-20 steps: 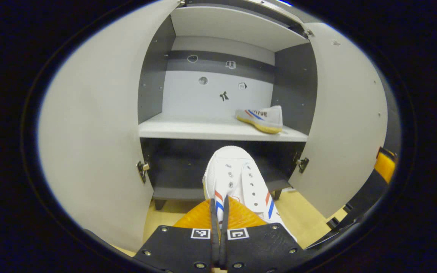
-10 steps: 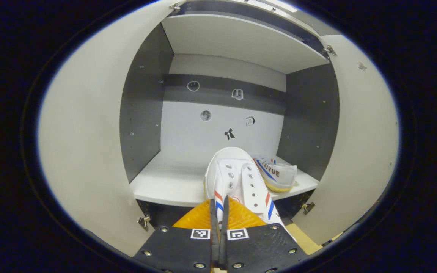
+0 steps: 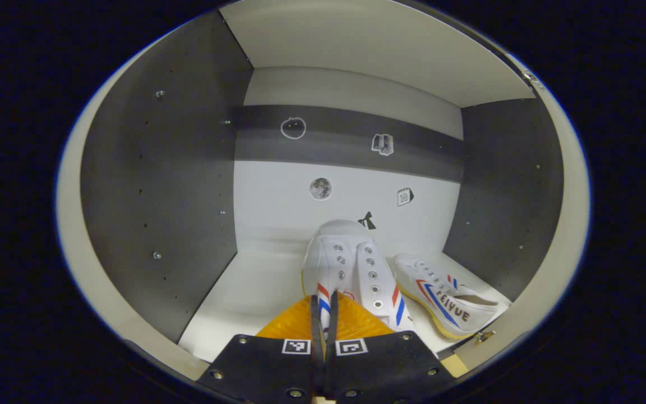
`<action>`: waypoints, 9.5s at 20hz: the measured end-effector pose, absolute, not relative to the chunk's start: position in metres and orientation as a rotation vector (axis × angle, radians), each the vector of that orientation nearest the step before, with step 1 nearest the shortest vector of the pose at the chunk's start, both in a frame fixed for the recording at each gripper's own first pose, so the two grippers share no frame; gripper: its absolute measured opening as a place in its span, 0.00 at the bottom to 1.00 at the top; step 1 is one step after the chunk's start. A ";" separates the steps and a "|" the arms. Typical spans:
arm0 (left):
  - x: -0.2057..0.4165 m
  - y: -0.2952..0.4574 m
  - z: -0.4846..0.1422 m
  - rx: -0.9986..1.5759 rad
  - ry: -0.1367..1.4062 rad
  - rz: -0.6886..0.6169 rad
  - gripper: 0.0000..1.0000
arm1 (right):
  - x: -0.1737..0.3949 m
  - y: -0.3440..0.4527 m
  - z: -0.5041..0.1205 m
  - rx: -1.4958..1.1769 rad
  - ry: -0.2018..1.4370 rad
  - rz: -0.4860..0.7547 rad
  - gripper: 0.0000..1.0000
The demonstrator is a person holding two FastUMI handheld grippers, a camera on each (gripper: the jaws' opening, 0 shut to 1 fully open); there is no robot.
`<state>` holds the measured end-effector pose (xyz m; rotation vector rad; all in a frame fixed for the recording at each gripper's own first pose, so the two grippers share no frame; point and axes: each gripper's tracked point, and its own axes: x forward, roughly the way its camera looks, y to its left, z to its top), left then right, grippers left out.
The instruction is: Grab one shoe with the right hand and put it into the shoe cabinet, grab the other shoe with the left hand and put it into the shoe cabinet; then close the right door with the right hand and the left door with the left hand.
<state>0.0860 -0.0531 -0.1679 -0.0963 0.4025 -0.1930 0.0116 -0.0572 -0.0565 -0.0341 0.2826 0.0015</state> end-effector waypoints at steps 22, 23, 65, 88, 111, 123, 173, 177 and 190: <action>-0.087 -0.057 0.006 -0.021 -0.005 -0.266 0.89 | 0.002 -0.051 -0.021 -0.002 0.207 0.029 0.98; -0.103 -0.056 0.011 -0.018 -0.013 -0.275 0.88 | 0.001 -0.049 -0.018 -0.004 0.200 0.033 0.98; -0.322 0.107 -0.021 0.045 0.042 0.007 0.89 | 0.050 -0.207 0.102 -0.034 0.028 -0.390 0.92; -0.321 0.177 -0.046 -0.013 0.064 0.058 0.88 | 0.062 -0.075 0.105 -0.038 0.010 -0.163 0.95; -0.233 0.255 -0.013 -0.036 0.025 0.186 0.88 | 0.052 -0.063 0.071 -0.004 0.063 -0.050 0.98; -0.231 0.177 -0.007 -0.038 0.021 0.067 0.88 | 0.055 -0.081 0.050 0.007 0.098 -0.024 0.98; -0.329 0.089 0.006 0.083 0.005 -0.062 0.89 | -0.019 -0.021 0.069 0.066 -0.011 0.139 0.96; -0.330 0.090 0.003 0.090 0.010 -0.061 0.88 | -0.017 -0.022 0.071 0.066 -0.015 0.138 0.96; -0.331 0.098 0.007 0.096 0.007 -0.046 0.88 | -0.012 -0.019 0.071 0.062 -0.027 0.146 0.96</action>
